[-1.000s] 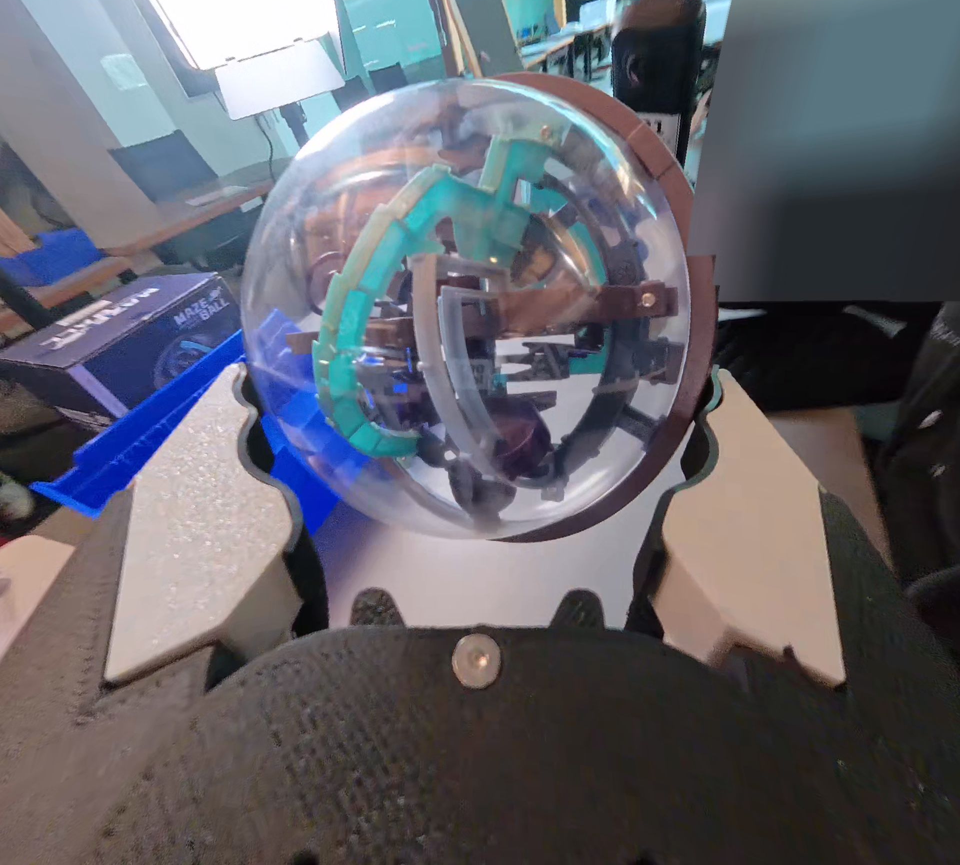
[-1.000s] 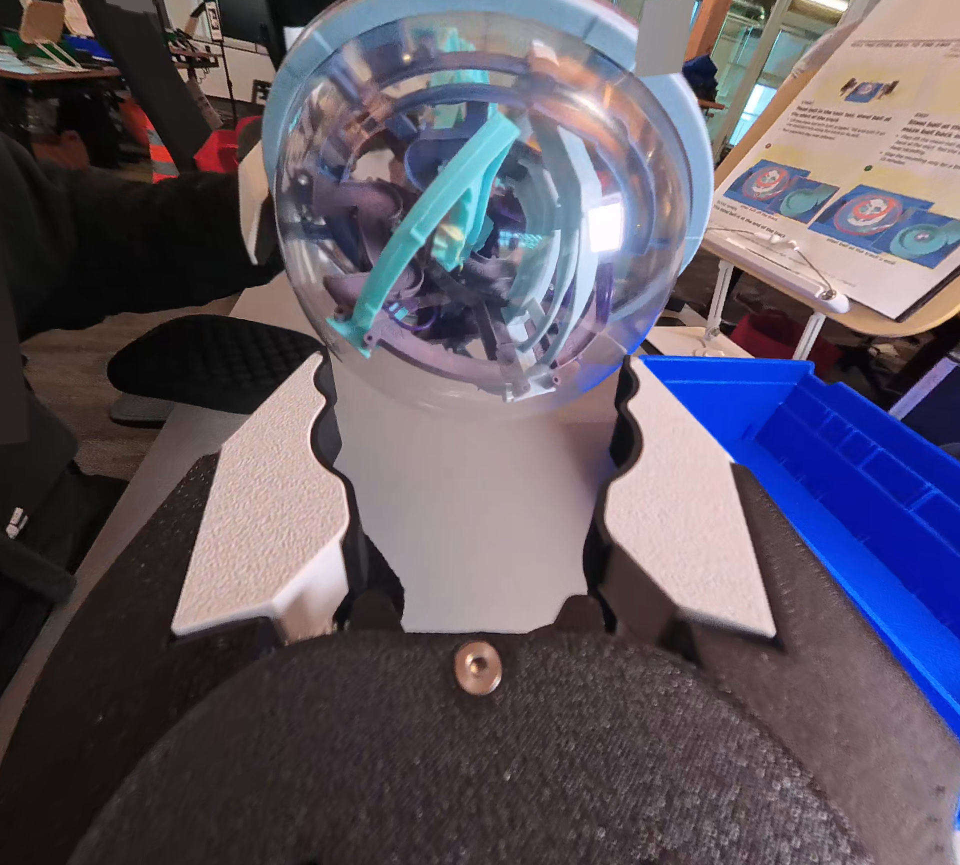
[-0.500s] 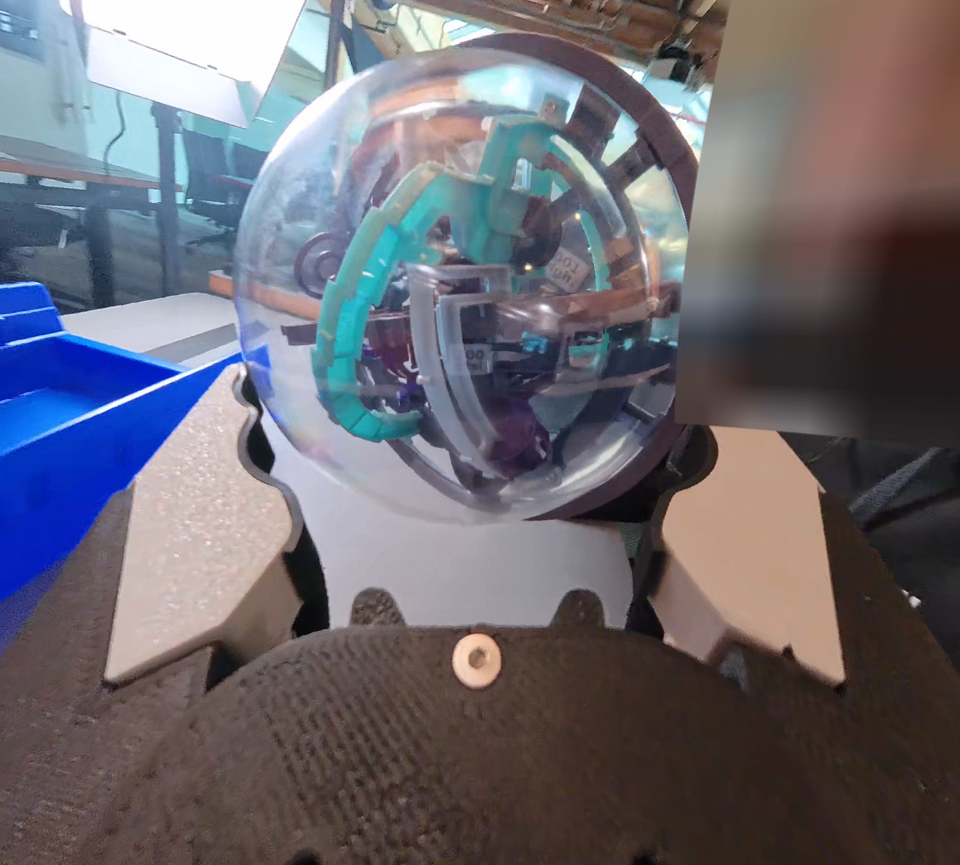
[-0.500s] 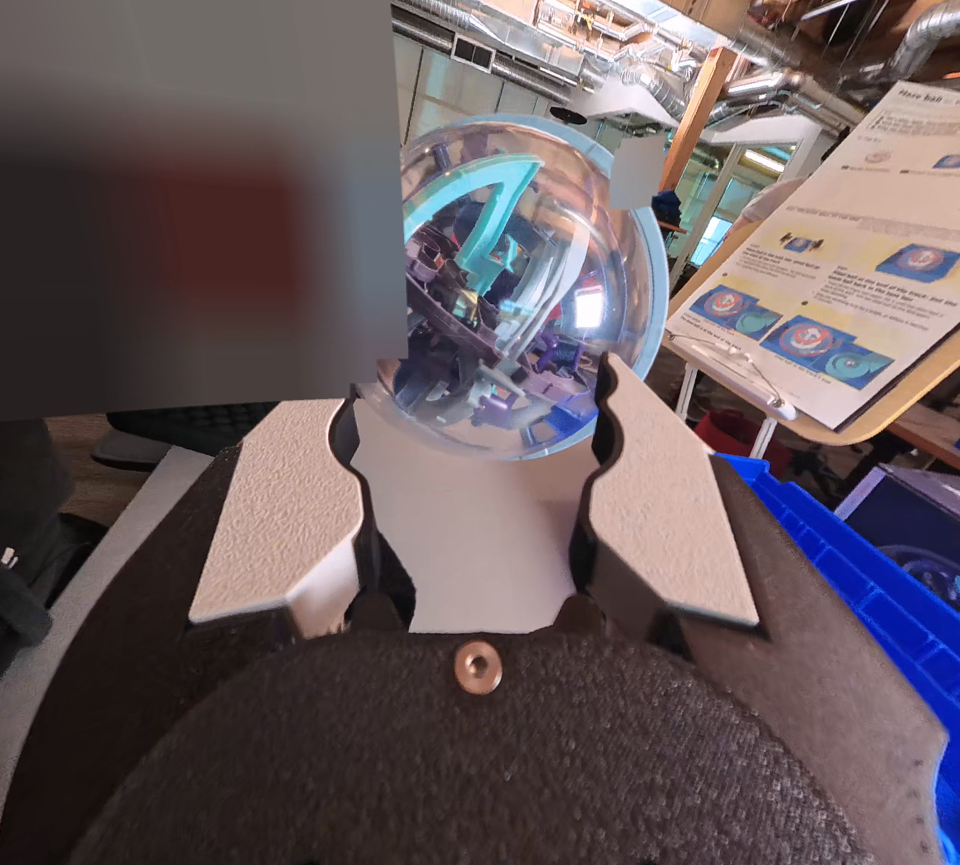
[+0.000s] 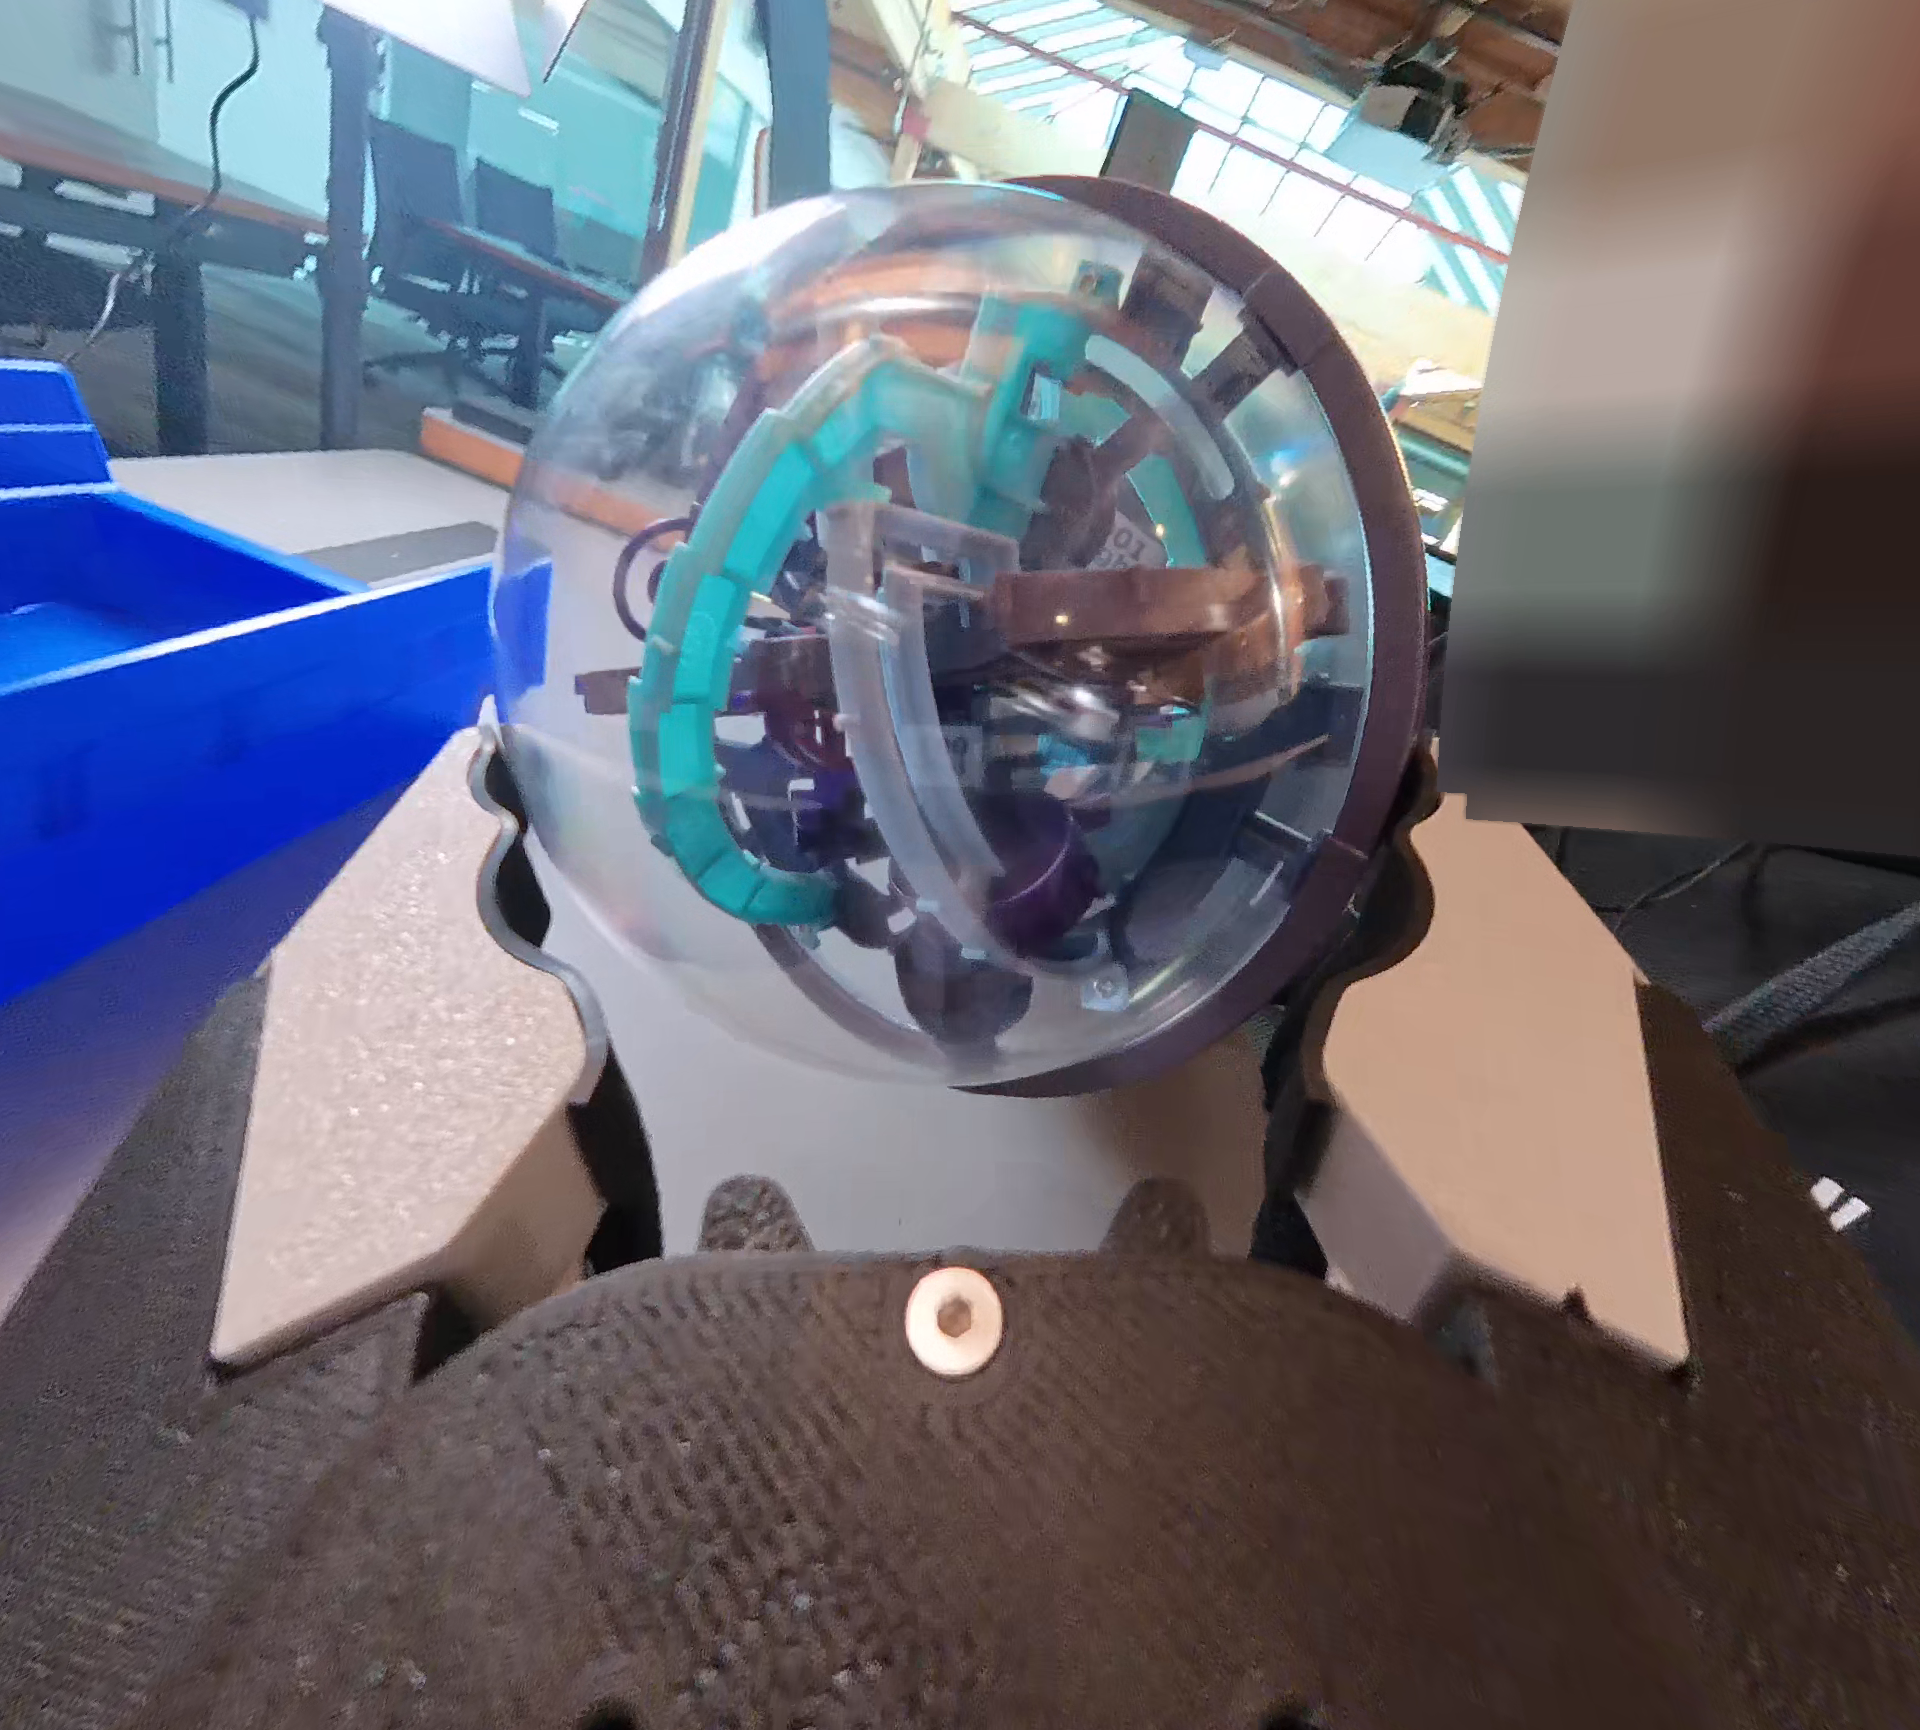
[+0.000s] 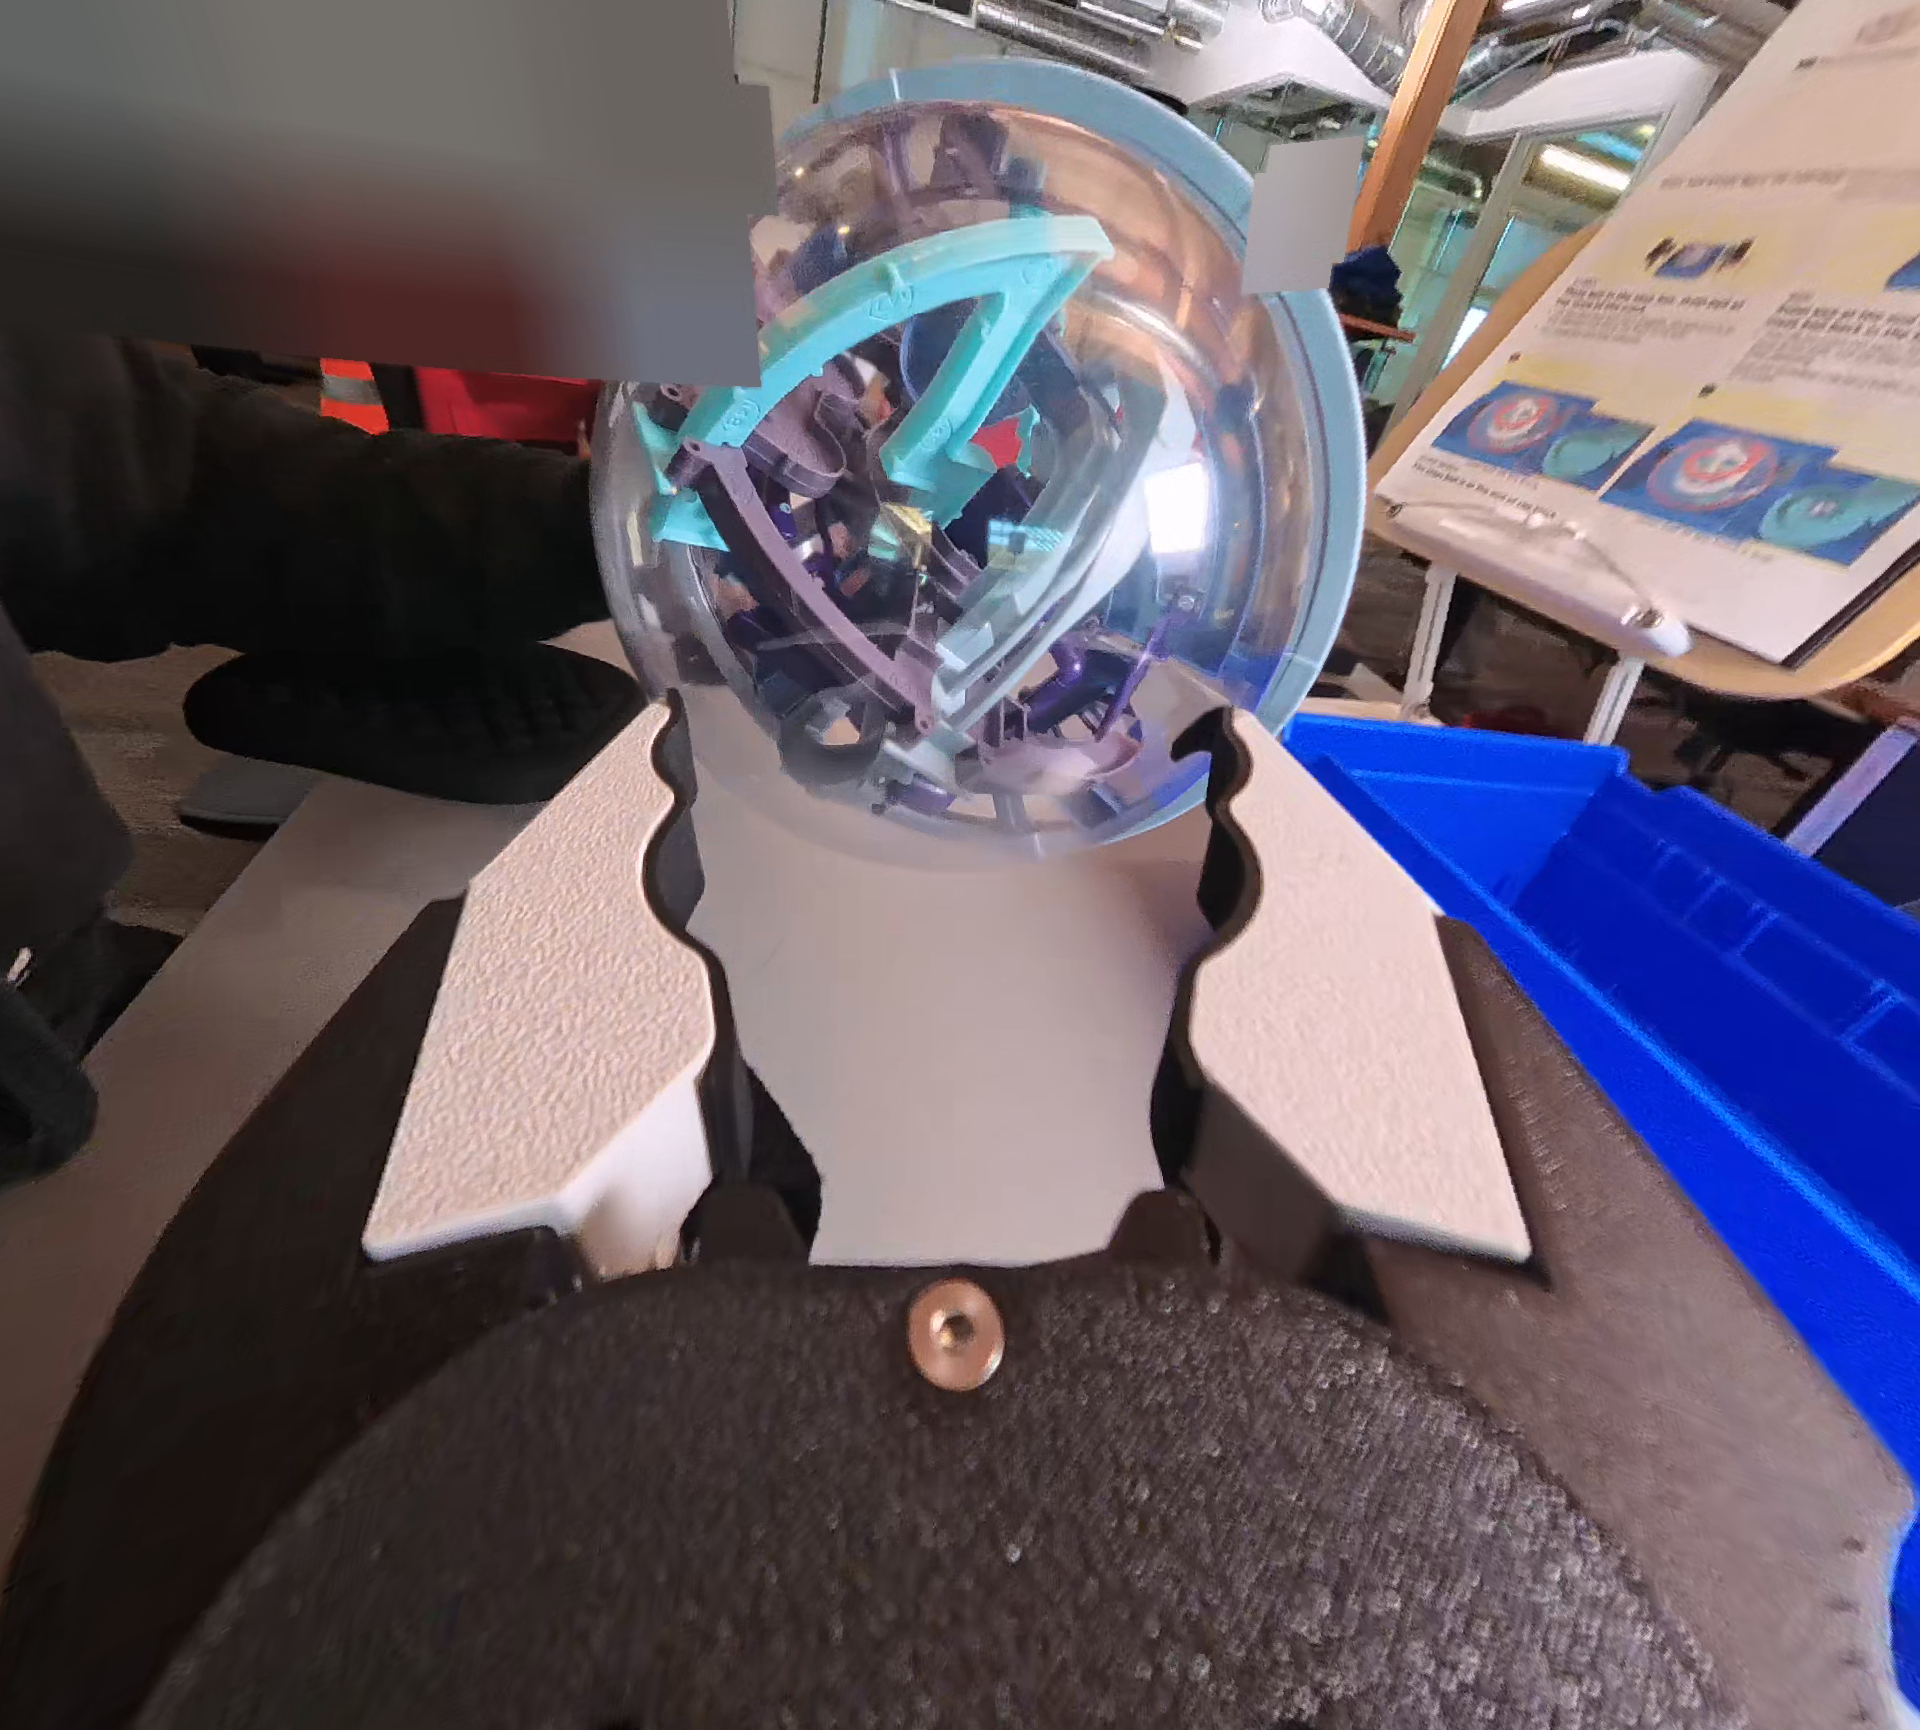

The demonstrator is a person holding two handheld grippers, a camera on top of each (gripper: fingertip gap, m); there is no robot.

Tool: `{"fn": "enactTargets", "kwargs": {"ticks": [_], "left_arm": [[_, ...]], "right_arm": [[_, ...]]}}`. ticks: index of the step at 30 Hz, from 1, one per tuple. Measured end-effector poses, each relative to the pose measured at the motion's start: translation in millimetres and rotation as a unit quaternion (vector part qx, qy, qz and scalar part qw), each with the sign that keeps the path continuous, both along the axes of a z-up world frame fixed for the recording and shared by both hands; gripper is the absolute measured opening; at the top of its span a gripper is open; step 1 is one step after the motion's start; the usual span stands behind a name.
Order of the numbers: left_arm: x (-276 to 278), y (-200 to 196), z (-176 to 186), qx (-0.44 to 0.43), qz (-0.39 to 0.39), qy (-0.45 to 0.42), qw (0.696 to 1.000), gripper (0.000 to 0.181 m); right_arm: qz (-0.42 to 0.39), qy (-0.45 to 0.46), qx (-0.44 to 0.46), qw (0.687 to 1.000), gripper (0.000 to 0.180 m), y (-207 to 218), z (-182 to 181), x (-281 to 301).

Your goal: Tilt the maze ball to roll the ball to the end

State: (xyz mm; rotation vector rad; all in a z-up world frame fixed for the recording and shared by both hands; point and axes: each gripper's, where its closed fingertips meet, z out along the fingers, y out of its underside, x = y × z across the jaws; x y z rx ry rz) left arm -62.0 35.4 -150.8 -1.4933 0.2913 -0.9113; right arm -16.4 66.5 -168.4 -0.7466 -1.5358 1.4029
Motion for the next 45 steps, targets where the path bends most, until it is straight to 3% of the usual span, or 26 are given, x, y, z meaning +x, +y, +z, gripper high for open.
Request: {"fn": "enactTargets", "kwargs": {"ticks": [13, 28, 45], "left_arm": [[3, 11, -30, -0.107, 0.059, 0.020, 0.992, 0.159], [-11, 26, -60, -0.191, 0.070, -0.073, 0.976, 0.158], [-5, 25, -58, -0.111, 0.101, 0.058, 0.987, 0.158]], "right_arm": [[0.034, -0.063, -0.069, 0.995, 0.101, 10, -39, -4], [0.050, -0.157, -0.174, 0.971, 0.102, 21, -65, -14], [0.051, -0.168, -0.112, 0.978, 0.104, 15, -85, -14]]}}
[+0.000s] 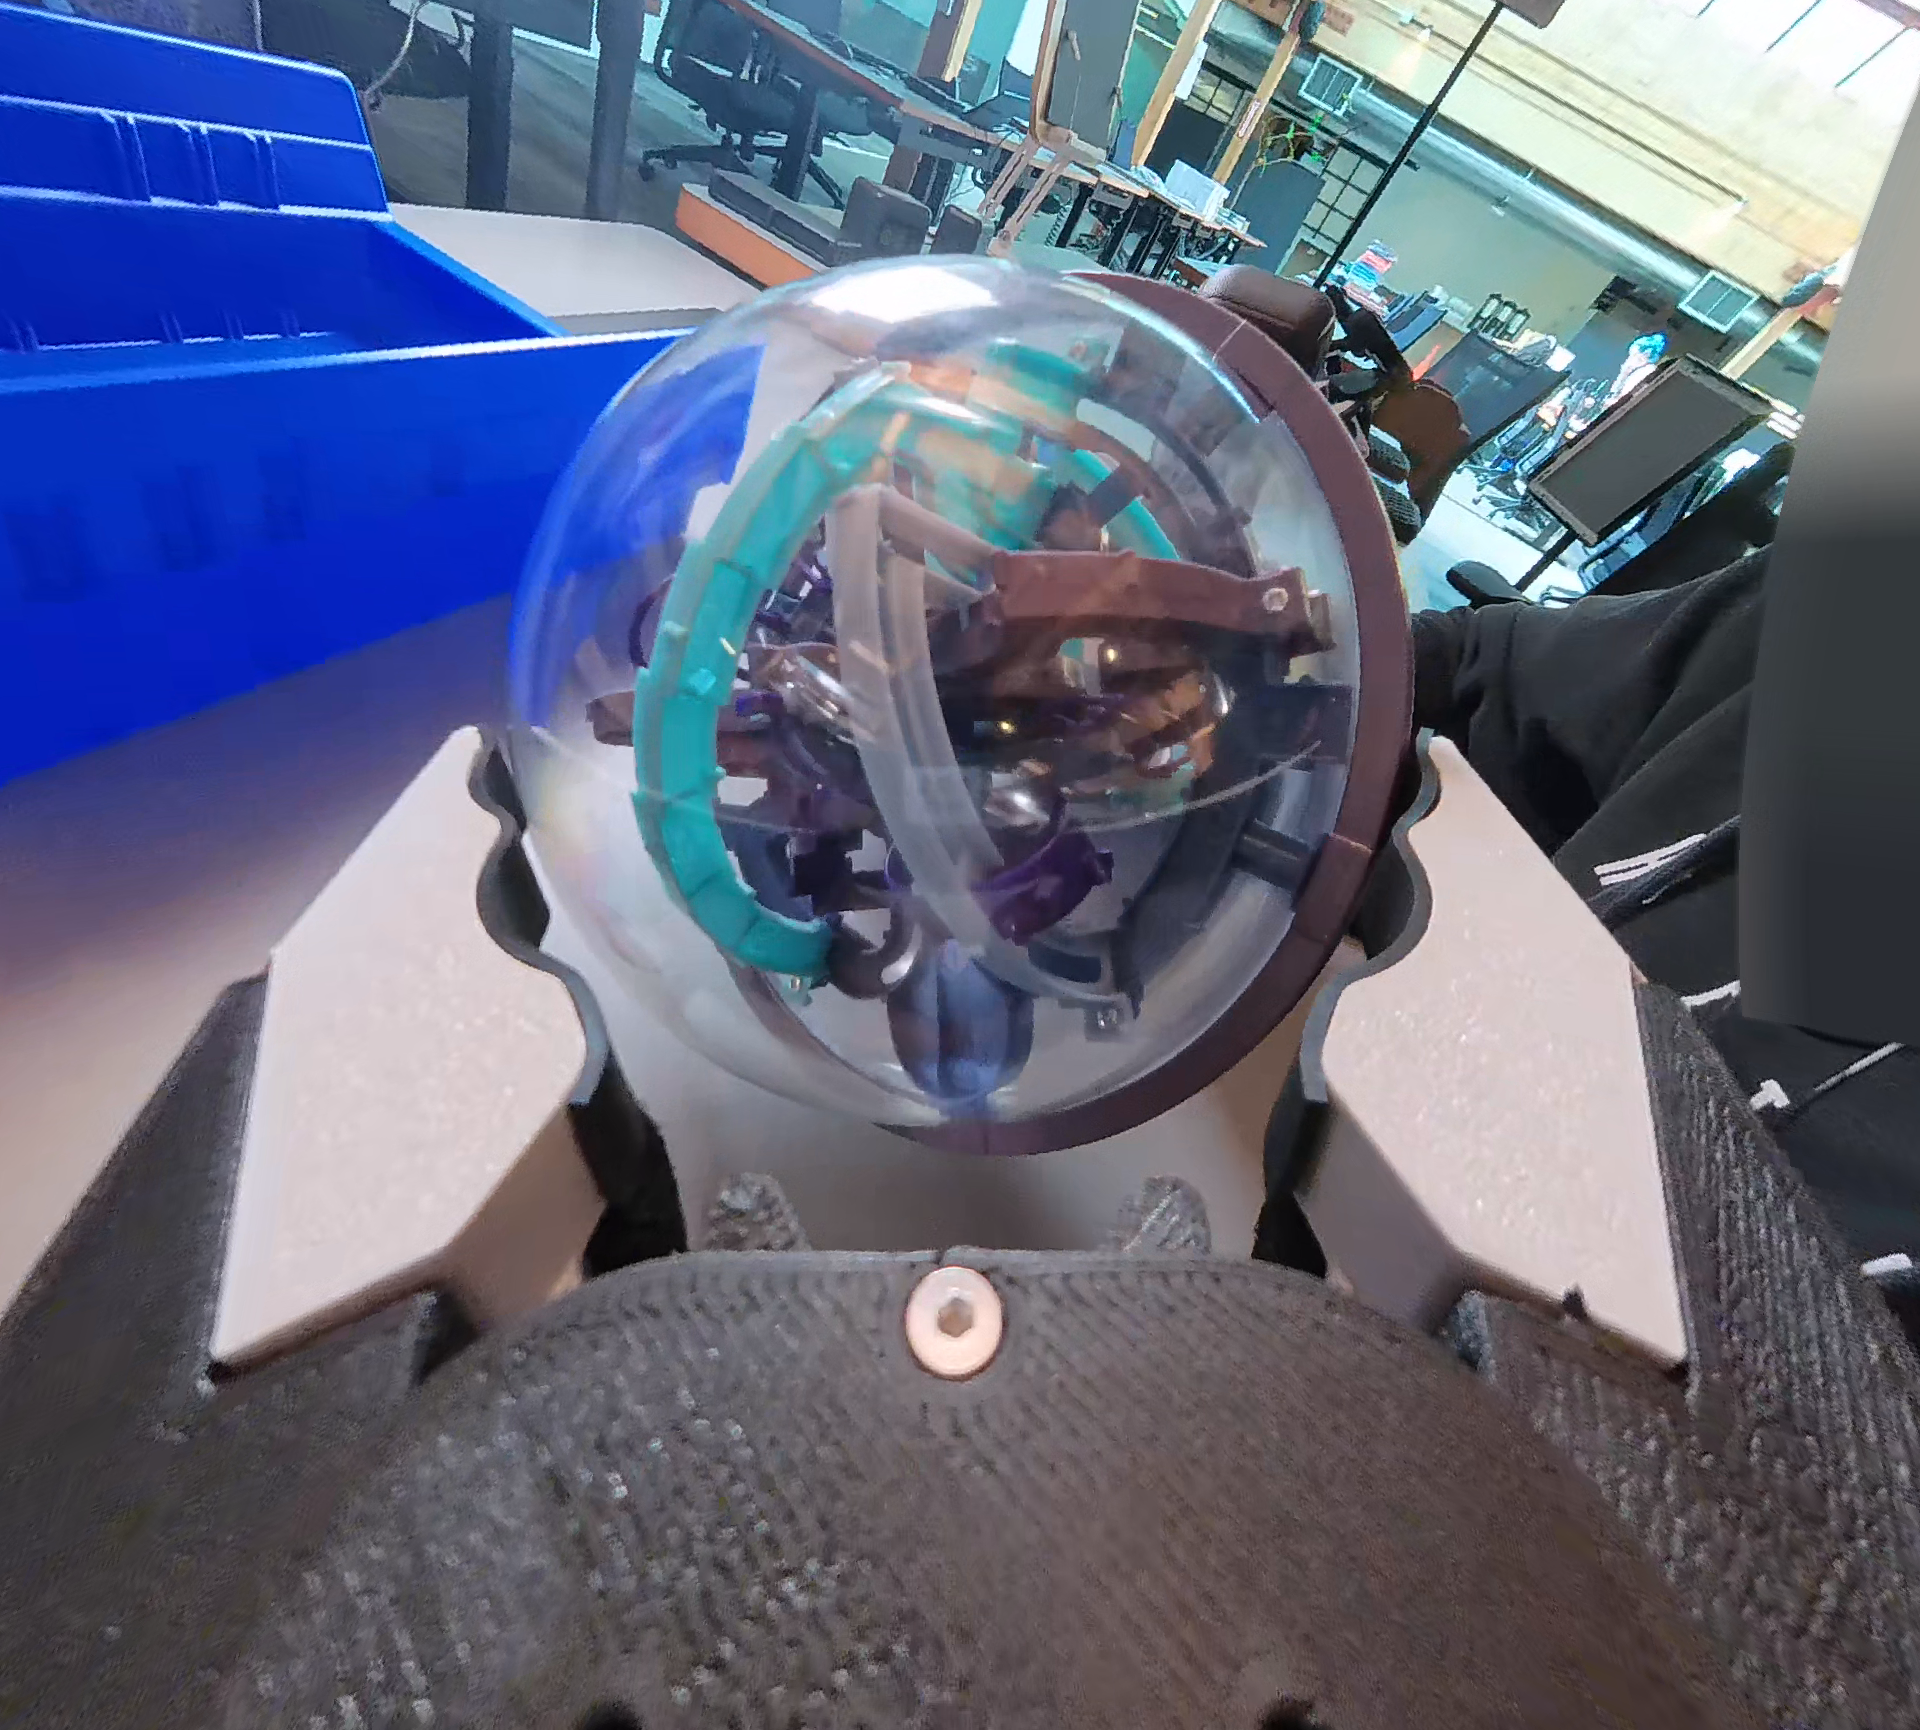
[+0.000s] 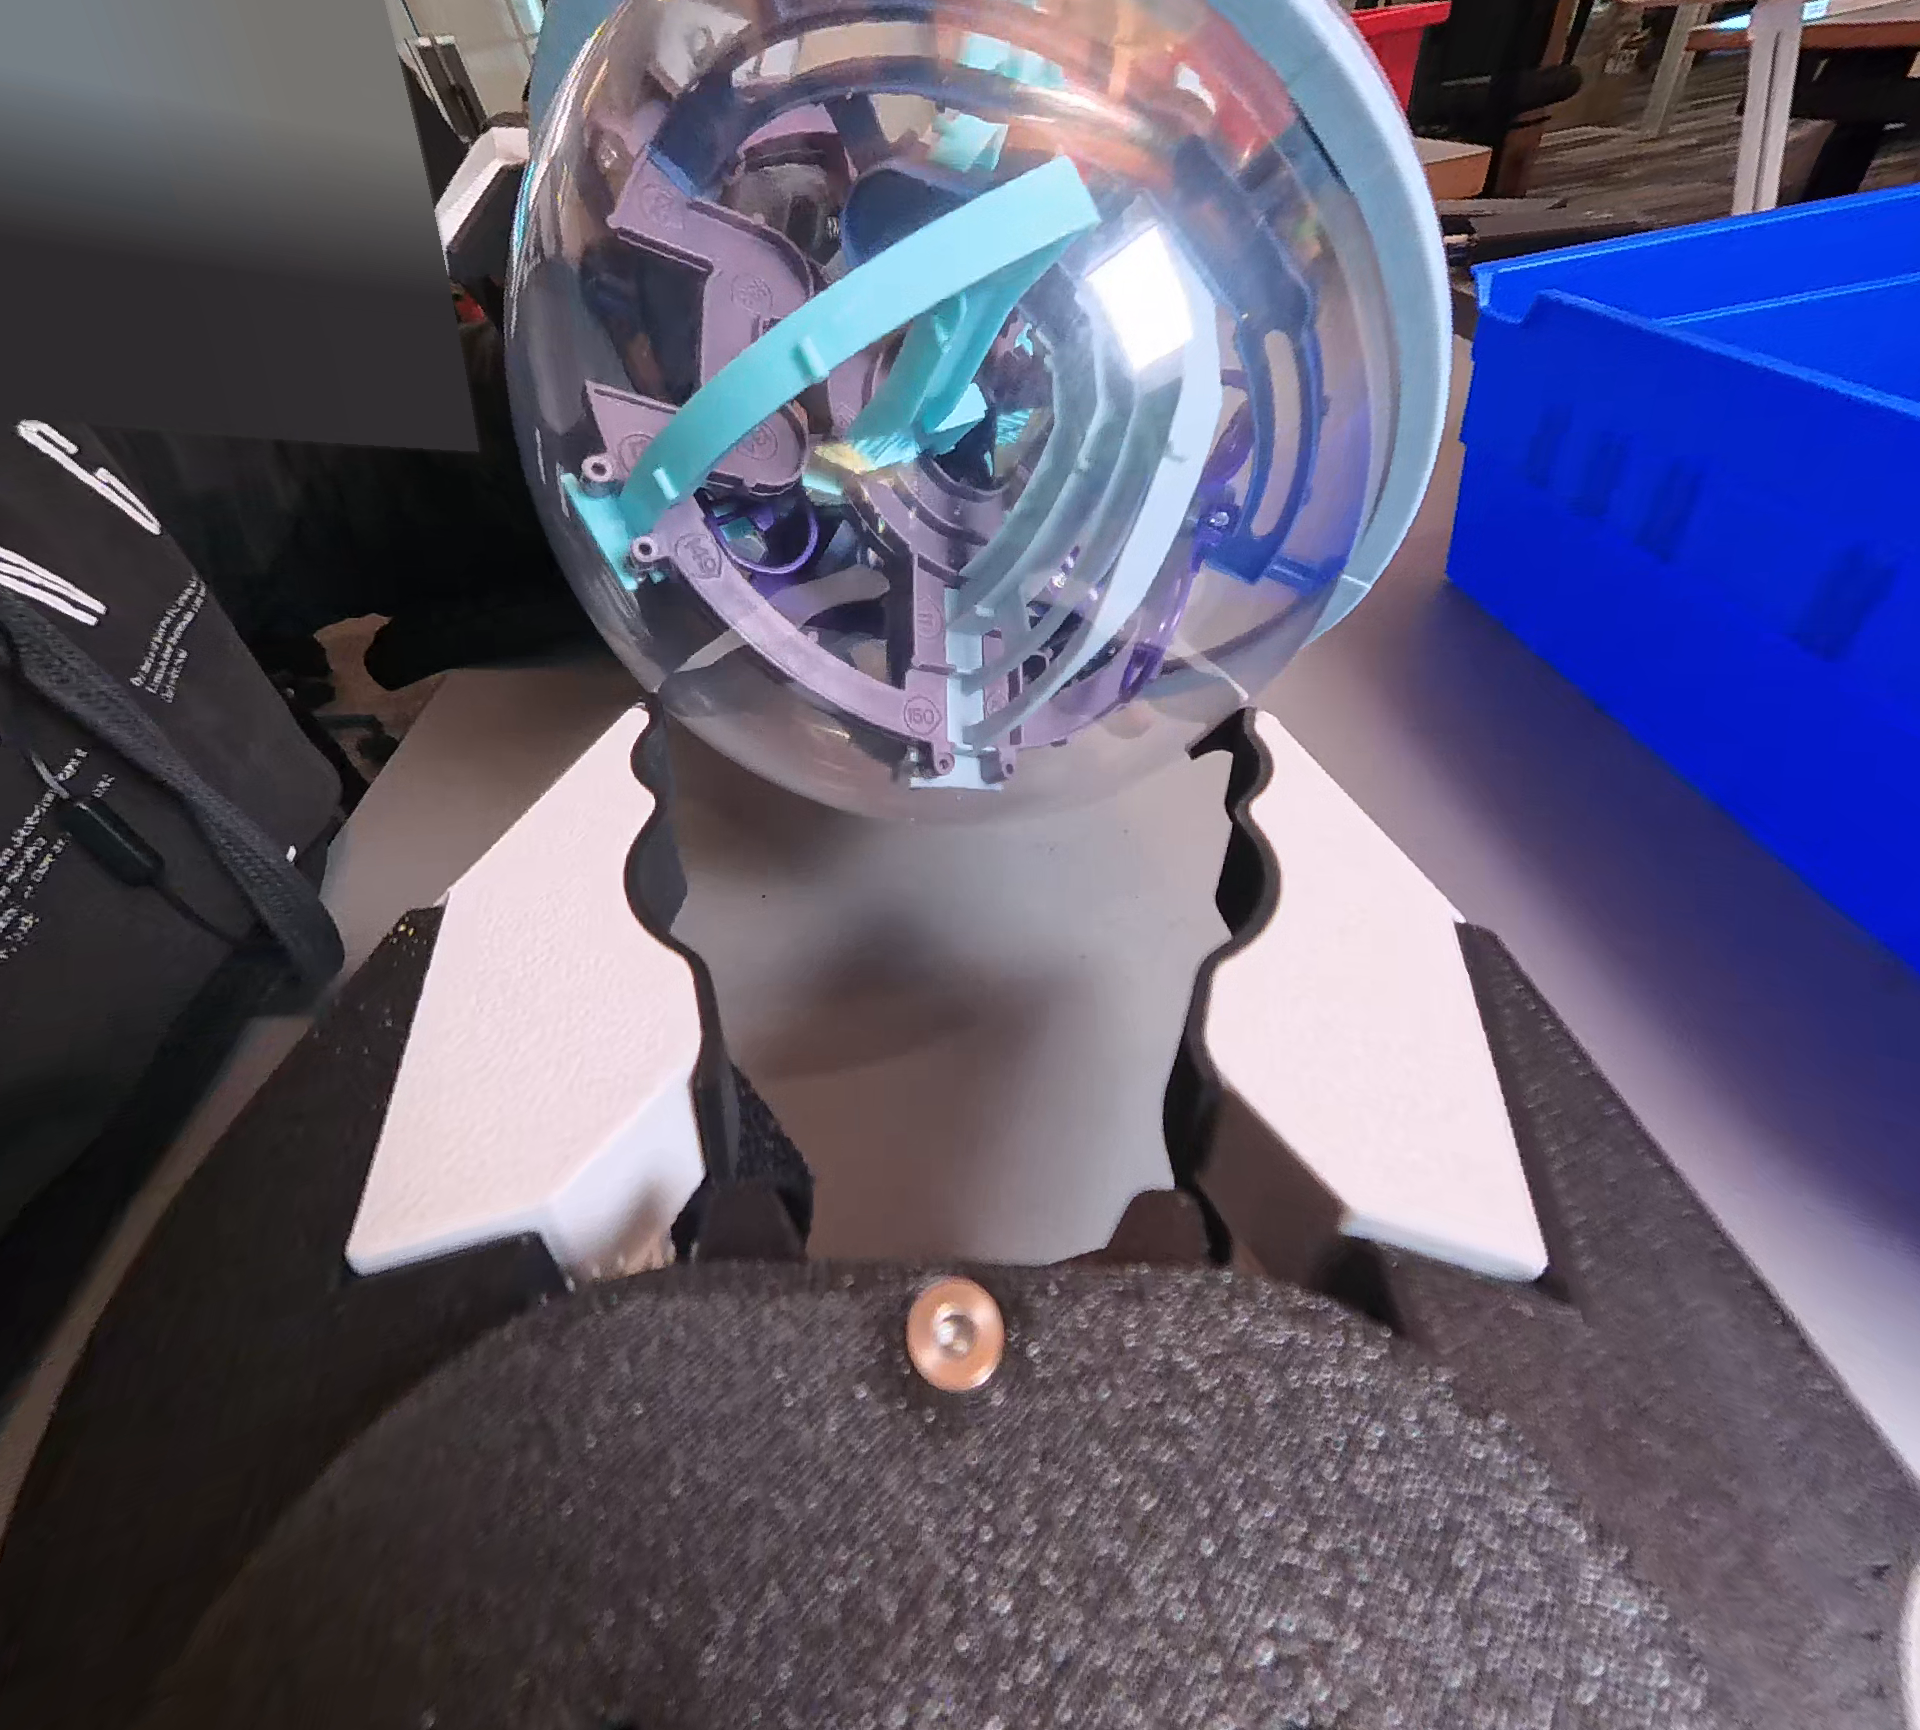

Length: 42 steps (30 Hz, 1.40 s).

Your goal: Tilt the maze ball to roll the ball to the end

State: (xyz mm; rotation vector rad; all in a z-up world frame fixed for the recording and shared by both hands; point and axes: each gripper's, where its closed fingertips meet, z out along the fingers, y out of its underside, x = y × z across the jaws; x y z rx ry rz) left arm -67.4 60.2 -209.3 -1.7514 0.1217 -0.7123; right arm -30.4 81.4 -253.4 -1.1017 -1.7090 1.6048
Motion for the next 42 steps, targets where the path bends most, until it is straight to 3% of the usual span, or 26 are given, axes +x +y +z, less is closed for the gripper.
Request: {"fn": "enactTargets", "kwargs": {"ticks": [8, 15, 25, 34, 42], "left_arm": [[-3, 1, -5, -0.013, -0.005, -0.031, 0.999, 0.158], [-5, -9, -26, -0.031, -0.088, -0.080, 0.992, 0.158], [-10, -25, -47, -0.013, -0.171, 0.004, 0.985, 0.158], [-10, -46, -43, 0.030, -0.241, 0.017, 0.970, 0.156], [-6, -48, -37, 0.032, -0.279, -0.003, 0.960, 0.151]], "right_arm": [[-0.003, -0.003, -0.022, 1.000, 0.104, 2, 2, 0], [-0.009, 0.014, -0.033, 0.999, 0.097, 5, 11, 1], [0.012, -0.003, -0.007, 1.000, 0.088, -7, -1, 6], [0.081, -0.003, 0.025, 0.996, 0.072, -31, -4, 27], [0.054, 0.012, 0.056, 0.997, 0.069, -5, -4, 21]]}}
